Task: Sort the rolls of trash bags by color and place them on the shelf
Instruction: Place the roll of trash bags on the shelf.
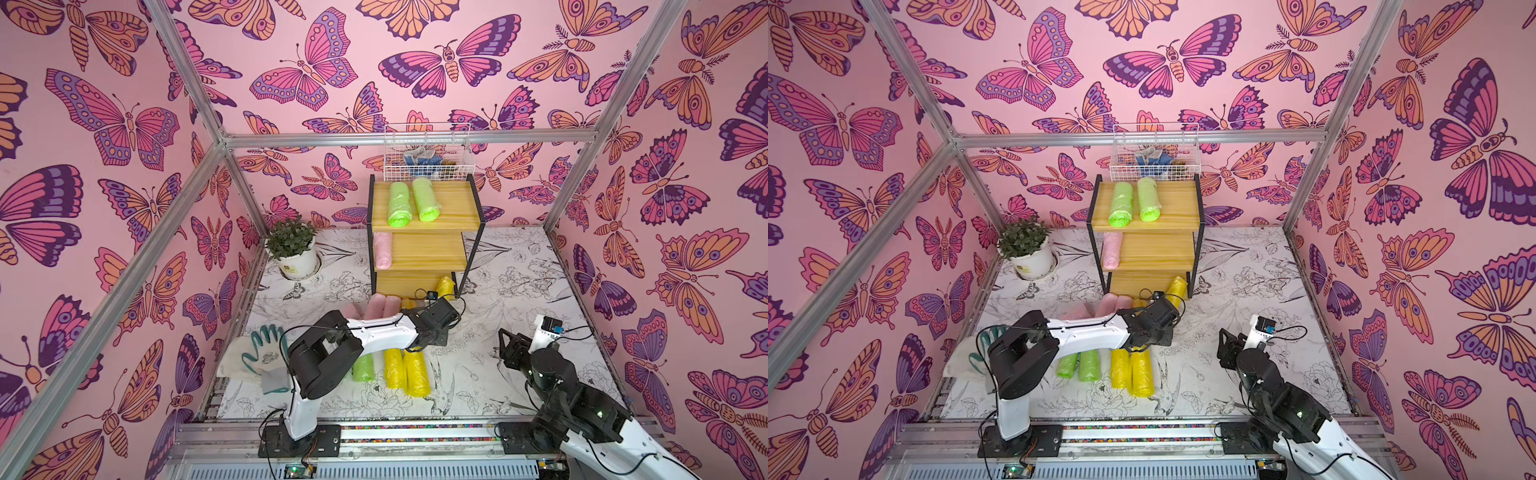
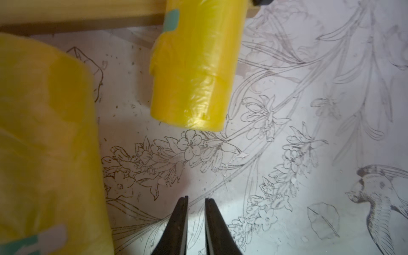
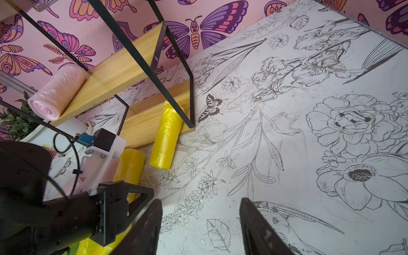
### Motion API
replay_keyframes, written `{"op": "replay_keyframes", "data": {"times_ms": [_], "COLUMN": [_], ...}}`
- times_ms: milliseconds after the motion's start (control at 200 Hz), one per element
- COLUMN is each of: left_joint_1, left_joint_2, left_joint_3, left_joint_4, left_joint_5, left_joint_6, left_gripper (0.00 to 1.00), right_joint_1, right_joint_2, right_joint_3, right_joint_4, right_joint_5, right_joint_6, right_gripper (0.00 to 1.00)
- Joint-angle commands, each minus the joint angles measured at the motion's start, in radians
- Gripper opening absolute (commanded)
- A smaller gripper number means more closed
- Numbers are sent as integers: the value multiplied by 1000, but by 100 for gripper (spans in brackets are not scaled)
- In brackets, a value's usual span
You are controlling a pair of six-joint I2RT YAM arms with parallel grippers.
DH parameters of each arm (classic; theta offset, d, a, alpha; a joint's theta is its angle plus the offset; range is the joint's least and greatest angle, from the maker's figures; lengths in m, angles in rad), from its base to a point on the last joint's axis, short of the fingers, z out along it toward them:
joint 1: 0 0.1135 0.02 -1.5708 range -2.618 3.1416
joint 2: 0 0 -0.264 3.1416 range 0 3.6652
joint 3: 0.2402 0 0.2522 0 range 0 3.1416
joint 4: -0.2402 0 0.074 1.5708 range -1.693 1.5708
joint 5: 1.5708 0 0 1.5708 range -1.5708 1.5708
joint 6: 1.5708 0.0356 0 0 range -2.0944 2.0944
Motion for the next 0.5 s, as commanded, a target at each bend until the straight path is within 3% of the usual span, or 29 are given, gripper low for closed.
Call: {"op": "replay_keyframes", "data": {"times_ms": [0, 225, 496], "left_joint_1": [6, 6, 6], "left_joint_2": [29, 69, 94], "left_joint_3": [12, 49, 46], "left_joint_4": [-10, 2, 160], "left_joint_5": [-47, -130, -186], "left_joint_6": [-94, -128, -54], "left_gripper": [21, 20, 19], "right_joint_1": [3, 3, 3], "right_joint_2": [-21, -60, -99], "right_joint_3": [-6, -13, -15], "right_joint_4": [-35, -63, -92], "right_joint_5": [37, 42, 53], "right_joint_6": [7, 9, 9], "right_gripper": [59, 59, 60]}}
